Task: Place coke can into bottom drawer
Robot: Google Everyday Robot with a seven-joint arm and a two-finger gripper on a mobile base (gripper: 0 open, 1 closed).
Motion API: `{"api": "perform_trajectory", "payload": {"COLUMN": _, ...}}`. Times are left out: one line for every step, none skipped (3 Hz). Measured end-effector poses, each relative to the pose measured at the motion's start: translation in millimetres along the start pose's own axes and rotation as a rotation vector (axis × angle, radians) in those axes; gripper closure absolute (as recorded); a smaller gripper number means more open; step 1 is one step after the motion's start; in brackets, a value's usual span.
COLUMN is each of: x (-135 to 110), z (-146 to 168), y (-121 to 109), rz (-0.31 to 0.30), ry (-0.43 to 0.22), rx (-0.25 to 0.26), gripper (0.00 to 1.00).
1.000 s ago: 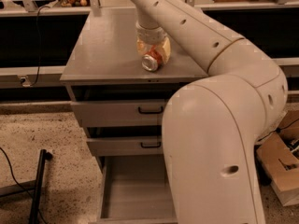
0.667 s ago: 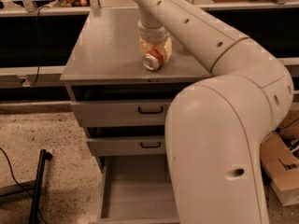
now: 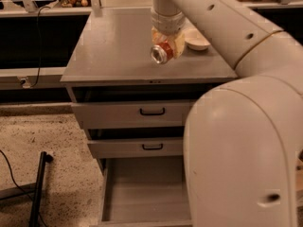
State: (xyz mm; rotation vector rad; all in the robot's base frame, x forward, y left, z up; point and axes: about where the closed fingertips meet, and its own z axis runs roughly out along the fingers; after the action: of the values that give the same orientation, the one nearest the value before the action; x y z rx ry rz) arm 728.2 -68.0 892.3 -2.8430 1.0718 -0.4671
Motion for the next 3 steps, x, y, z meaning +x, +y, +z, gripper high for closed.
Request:
{"api": "perform_trajectory", "payload": {"x": -2, "z": -56, "y": 40, "rz": 0.202, "ry": -0.01, "rx": 0.103, "gripper": 1.0}}
{"api": "perform_trajectory", "payload": {"x": -7, "z": -85, "y": 111, "rz": 0.411, "ry": 0.017, "rx": 0.125, "gripper": 1.0}}
{"api": "perform_trajectory", "payload": {"x": -37, "z": -54, "y": 167, "rz": 0.561, "ry": 0.001, "rx": -0.016, "gripper": 1.0}}
